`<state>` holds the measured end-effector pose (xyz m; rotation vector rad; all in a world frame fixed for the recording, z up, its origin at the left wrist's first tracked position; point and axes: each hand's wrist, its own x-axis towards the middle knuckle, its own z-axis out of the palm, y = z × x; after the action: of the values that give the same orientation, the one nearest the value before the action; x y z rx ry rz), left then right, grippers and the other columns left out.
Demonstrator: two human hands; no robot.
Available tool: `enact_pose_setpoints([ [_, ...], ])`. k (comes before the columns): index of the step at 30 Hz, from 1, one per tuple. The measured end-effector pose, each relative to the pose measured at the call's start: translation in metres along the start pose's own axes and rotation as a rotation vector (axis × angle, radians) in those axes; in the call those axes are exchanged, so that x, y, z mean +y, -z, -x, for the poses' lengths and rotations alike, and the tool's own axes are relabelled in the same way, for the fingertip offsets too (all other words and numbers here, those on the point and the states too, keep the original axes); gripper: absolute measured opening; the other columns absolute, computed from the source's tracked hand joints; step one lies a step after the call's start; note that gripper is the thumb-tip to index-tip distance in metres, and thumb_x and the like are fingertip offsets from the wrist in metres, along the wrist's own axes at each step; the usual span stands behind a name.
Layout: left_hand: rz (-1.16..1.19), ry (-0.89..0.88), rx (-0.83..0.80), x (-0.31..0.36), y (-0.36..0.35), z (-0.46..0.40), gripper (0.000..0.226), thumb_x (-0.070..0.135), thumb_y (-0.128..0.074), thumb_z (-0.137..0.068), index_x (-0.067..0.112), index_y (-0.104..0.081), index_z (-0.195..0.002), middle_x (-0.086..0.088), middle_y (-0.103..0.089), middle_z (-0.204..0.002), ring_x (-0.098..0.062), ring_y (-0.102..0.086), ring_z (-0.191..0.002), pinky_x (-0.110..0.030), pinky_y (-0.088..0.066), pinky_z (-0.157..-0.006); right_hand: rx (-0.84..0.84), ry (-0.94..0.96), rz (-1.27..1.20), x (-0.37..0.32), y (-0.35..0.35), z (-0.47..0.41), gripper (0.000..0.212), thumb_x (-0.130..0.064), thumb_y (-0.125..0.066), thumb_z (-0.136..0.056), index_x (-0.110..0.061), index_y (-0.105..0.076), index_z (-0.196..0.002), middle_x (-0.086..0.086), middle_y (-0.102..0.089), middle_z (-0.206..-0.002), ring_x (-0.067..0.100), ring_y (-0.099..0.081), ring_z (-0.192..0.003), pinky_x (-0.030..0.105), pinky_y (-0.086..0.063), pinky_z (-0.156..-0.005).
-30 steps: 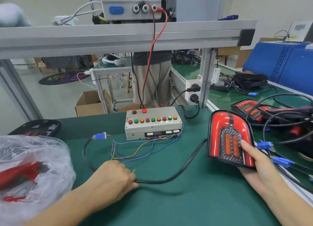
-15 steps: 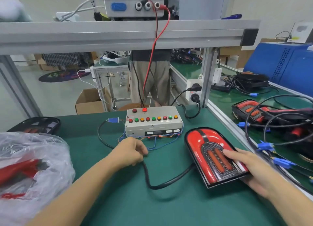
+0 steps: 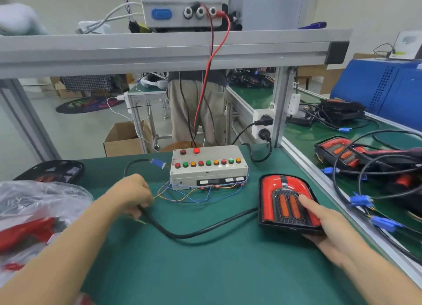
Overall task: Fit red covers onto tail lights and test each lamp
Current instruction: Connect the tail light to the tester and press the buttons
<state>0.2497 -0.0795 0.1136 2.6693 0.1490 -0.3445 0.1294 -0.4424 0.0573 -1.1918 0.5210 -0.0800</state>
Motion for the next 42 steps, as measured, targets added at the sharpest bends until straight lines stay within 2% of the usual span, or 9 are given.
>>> enact_pose_setpoints([
  [3, -0.437, -0.049, 0.064, 0.019, 0.005, 0.007, 0.018, 0.012, -0.048, -0.079, 0.016, -0.064, -0.084, 0.004, -0.063, -0.054, -0.014, -0.061, -0.043, -0.019, -0.045, -0.057, -0.031, -0.013, -0.008, -0.001, 0.004, -0.002, 0.033, -0.032, -0.07, -0.08, -0.009, -0.072, -0.103, 0.011, -0.076, -0.095, 0.022, -0.073, -0.077, 0.042, -0.052, -0.089],
  [6, -0.596, -0.199, 0.21, 0.041, 0.003, 0.009, 0.023, 0.014, -0.049, -0.083, 0.021, -0.065, -0.097, 0.005, -0.055, -0.068, -0.018, -0.056, -0.059, -0.026, -0.046, -0.067, -0.075, -0.022, -0.013, 0.001, 0.008, -0.003, 0.039, -0.035, -0.071, -0.071, -0.009, -0.073, -0.101, 0.012, -0.076, -0.098, 0.019, -0.074, -0.074, 0.036, -0.054, -0.072],
  [9, -0.457, -0.286, 0.323, 0.056, -0.001, 0.003, 0.031, 0.013, -0.051, -0.085, 0.025, -0.069, -0.107, -0.003, -0.065, -0.101, -0.028, -0.06, -0.09, -0.031, -0.045, -0.073, -0.091, -0.01, -0.018, 0.003, 0.009, -0.002, 0.037, -0.037, -0.07, -0.073, -0.01, -0.074, -0.099, 0.011, -0.076, -0.097, 0.018, -0.074, -0.073, 0.029, -0.058, -0.06],
  [12, -0.295, -0.35, 0.381, 0.058, -0.014, -0.013, 0.042, 0.003, -0.044, -0.088, 0.02, -0.062, -0.122, -0.01, -0.06, -0.12, -0.032, -0.057, -0.108, -0.039, -0.049, -0.087, -0.068, 0.016, -0.061, 0.005, 0.008, -0.001, 0.032, -0.041, -0.062, -0.086, -0.013, -0.076, -0.093, 0.01, -0.076, -0.094, 0.017, -0.074, -0.069, 0.036, -0.052, -0.071],
  [18, -0.373, -0.384, 0.332, 0.042, -0.035, -0.029, 0.062, 0.001, -0.048, -0.085, 0.015, -0.035, -0.144, -0.008, -0.042, -0.134, -0.03, -0.05, -0.115, -0.041, -0.045, -0.094, 0.048, 0.069, -0.129, 0.012, 0.008, -0.004, 0.046, -0.05, -0.044, -0.097, -0.013, -0.071, -0.096, 0.008, -0.077, -0.087, 0.015, -0.073, -0.066, 0.037, -0.05, -0.073],
  [25, -0.325, -0.421, 0.445, 0.032, -0.042, -0.03, 0.061, 0.0, -0.05, -0.081, 0.021, -0.044, -0.139, -0.004, -0.053, -0.136, -0.03, -0.053, -0.114, -0.037, -0.038, -0.093, -0.027, 0.125, -0.179, 0.015, 0.009, -0.005, 0.047, -0.049, -0.042, -0.097, -0.015, -0.067, -0.116, 0.006, -0.074, -0.108, 0.017, -0.073, -0.092, 0.032, -0.056, -0.072],
  [30, -0.315, -0.425, 0.47, 0.028, -0.046, -0.028, 0.065, 0.001, -0.053, -0.081, 0.022, -0.042, -0.141, -0.008, -0.059, -0.13, -0.033, -0.055, -0.11, -0.038, -0.039, -0.094, -0.14, 0.103, -0.096, 0.012, 0.013, 0.002, 0.051, -0.052, -0.051, -0.082, -0.015, -0.071, -0.111, 0.01, -0.073, -0.109, 0.021, -0.072, -0.095, 0.024, -0.058, -0.061],
  [33, -0.309, -0.443, 0.473, 0.026, -0.046, -0.028, 0.066, 0.0, -0.055, -0.08, 0.022, -0.043, -0.141, -0.009, -0.06, -0.129, -0.032, -0.056, -0.111, -0.04, -0.041, -0.095, -0.156, 0.103, -0.053, 0.011, 0.013, 0.004, 0.05, -0.05, -0.048, -0.086, -0.014, -0.068, -0.115, 0.01, -0.074, -0.108, 0.022, -0.072, -0.095, 0.024, -0.058, -0.061],
  [42, -0.327, -0.428, 0.424, 0.03, -0.038, -0.031, 0.064, 0.0, -0.05, -0.081, 0.024, -0.045, -0.14, 0.002, -0.037, -0.15, -0.027, -0.046, -0.127, -0.039, -0.034, -0.102, -0.131, 0.12, -0.097, 0.015, 0.014, -0.005, 0.044, -0.05, -0.054, -0.081, -0.017, -0.077, -0.101, 0.014, -0.072, -0.111, 0.027, -0.071, -0.099, 0.035, -0.06, -0.068],
])
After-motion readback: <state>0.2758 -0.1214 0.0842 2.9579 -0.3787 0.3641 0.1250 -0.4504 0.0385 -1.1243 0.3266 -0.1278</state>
